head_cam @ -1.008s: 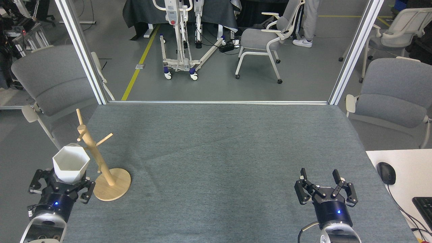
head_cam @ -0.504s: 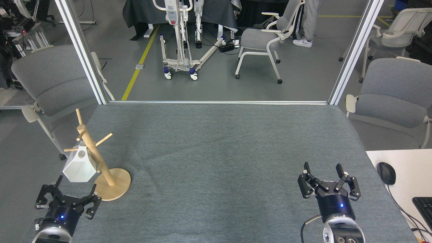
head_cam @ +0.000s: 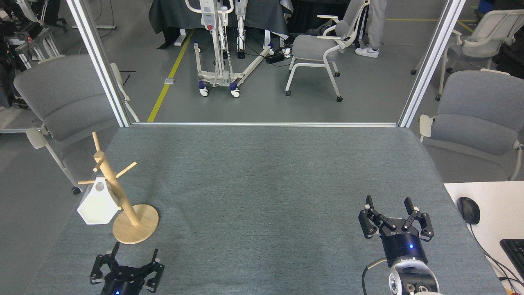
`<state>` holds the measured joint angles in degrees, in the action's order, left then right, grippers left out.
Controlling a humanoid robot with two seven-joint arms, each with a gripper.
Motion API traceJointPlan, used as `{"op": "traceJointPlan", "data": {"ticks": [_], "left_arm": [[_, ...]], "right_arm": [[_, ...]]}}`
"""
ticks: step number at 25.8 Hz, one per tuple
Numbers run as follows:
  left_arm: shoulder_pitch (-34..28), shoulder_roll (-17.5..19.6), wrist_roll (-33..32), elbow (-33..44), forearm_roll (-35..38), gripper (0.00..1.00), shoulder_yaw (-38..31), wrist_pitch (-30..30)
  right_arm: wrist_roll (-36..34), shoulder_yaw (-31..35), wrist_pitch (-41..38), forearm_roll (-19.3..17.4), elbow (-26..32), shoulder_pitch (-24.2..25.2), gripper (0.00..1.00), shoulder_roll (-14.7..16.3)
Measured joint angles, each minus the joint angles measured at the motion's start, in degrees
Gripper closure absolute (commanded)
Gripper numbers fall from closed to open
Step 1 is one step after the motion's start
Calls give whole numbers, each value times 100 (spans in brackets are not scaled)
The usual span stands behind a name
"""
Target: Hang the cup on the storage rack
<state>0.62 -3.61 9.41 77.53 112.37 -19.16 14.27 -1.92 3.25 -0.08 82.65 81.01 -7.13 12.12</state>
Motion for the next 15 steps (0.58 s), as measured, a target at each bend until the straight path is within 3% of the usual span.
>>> {"op": "traceJointPlan", "data": {"ticks": [3, 8, 15], "left_arm": [[81, -252, 20, 184, -420, 1, 466, -52], [350, -365, -27, 709, -1616, 1, 1180, -190], [749, -403, -210, 919, -1936, 1, 1631, -422]], "right_arm": [[5, 0, 26, 4, 13, -9, 1, -111], [36, 6, 55, 6, 28, 2, 1, -200], [4, 16, 60, 4, 14, 1, 1, -361]]}}
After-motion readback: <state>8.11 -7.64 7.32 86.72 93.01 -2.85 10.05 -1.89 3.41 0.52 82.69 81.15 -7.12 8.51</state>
